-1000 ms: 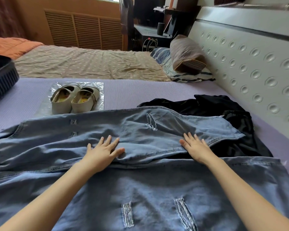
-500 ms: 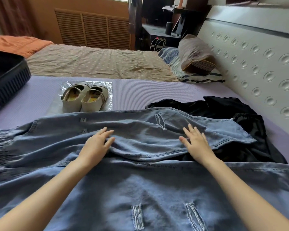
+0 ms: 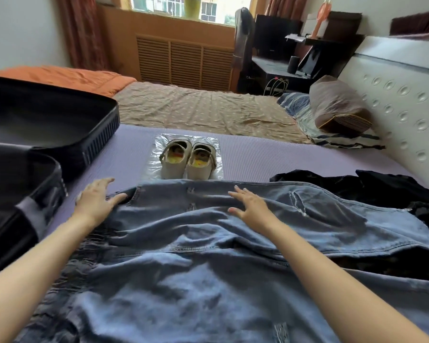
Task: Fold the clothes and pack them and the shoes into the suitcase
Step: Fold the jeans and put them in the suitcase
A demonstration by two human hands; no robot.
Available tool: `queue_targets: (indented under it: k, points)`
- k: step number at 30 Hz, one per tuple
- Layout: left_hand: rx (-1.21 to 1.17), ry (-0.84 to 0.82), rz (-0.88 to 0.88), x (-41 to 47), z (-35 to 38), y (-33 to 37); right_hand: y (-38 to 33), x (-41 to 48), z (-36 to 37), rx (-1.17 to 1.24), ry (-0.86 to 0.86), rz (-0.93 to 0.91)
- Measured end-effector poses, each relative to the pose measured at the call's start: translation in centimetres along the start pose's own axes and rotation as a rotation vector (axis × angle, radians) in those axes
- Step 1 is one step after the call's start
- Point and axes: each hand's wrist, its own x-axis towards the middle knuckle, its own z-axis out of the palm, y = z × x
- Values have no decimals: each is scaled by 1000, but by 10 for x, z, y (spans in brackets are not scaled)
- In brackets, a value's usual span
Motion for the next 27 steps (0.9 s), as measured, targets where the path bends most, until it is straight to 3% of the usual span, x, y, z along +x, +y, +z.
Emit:
queue_targets:
  k: [3, 9, 11, 16, 18, 27]
  points:
    - [-166, -141, -145, 17, -6, -13, -21, 21, 6, 25, -35, 43]
    - [-166, -338, -99, 35, -13, -24, -38, 55, 11, 54, 44, 121]
    - [-167, -299, -60, 40, -12, -24, -36, 68, 15, 40, 39, 158]
    - [-169, 120, 15, 39, -9, -13, -34, 87, 18, -60, 215, 178]
    - [-203, 126, 9, 38, -6, -17, -32, 88, 17, -98, 266, 139]
    - [-512, -54, -35, 26, -31, -17, -17, 62, -7, 401, 188, 43]
